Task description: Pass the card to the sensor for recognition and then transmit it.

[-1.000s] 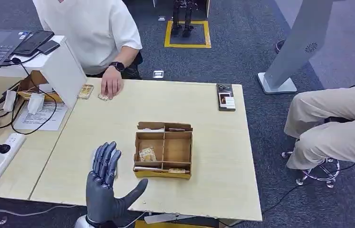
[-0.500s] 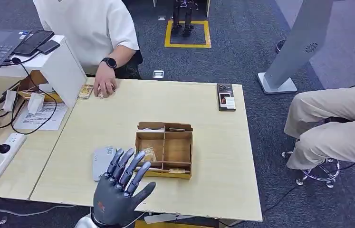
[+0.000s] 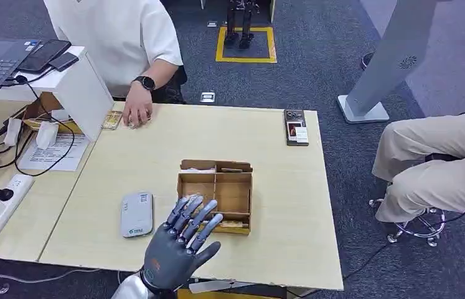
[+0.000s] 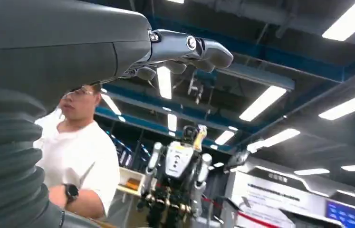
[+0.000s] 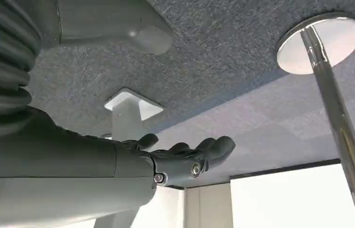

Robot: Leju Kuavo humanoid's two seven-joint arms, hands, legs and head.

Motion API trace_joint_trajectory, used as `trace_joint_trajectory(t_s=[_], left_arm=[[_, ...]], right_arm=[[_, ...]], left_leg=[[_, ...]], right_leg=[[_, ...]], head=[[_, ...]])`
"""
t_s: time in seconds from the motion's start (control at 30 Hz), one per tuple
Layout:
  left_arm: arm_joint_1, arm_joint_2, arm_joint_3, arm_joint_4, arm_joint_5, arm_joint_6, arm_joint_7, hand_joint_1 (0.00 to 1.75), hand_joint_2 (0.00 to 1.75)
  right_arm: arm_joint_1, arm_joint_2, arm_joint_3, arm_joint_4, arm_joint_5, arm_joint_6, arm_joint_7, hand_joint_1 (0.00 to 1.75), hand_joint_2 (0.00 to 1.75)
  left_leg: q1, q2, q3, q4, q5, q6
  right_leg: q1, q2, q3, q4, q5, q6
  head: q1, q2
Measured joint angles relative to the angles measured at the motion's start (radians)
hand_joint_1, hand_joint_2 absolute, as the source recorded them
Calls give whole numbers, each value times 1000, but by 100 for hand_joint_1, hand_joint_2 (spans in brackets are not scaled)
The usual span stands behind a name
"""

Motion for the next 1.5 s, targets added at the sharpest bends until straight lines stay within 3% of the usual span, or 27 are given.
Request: trace_joint_trajectory(t_s=[0.4, 0.53, 0.73, 0.93, 1.1, 1.37, 1.5], left_arm=[[-78, 20, -86, 175, 52, 0, 33, 0, 175], [-115, 20, -113, 258, 45, 0, 100, 0, 175], [-162, 17, -149, 356, -85, 0, 279, 0, 175], [-191, 17, -179, 417, -121, 0, 353, 0, 175], [-203, 16, -191, 444, -128, 1, 369, 0, 175], [-214, 14, -206, 456, -159, 1, 475, 0, 175], [-215, 14, -208, 456, -165, 1, 497, 0, 175]], right_arm=[[-1, 0, 0, 8, -6, 0, -14, 0, 175], [-2, 0, 0, 12, -6, 0, -15, 0, 175], [-2, 0, 0, 15, 3, 0, -11, 0, 175], [-2, 0, 0, 15, 14, 0, 2, 0, 175], [-2, 0, 0, 15, 15, 0, 7, 0, 175], [-2, 0, 0, 15, 27, 0, 28, 0, 175], [-2, 0, 0, 15, 30, 0, 31, 0, 175]], left_leg=[[0, 0, 0, 0, 0, 0], [0, 0, 0, 0, 0, 0], [0, 0, 0, 0, 0, 0], [0, 0, 0, 0, 0, 0], [0, 0, 0, 0, 0, 0], [0, 0, 0, 0, 0, 0], [0, 0, 0, 0, 0, 0]], right_leg=[[0, 0, 0, 0, 0, 0], [0, 0, 0, 0, 0, 0], [0, 0, 0, 0, 0, 0], [0, 0, 0, 0, 0, 0], [0, 0, 0, 0, 0, 0], [0, 0, 0, 0, 0, 0], [0, 0, 0, 0, 0, 0]], head=[[0, 0], [0, 0], [0, 0], [0, 0], [0, 0], [0, 0], [0, 0]])
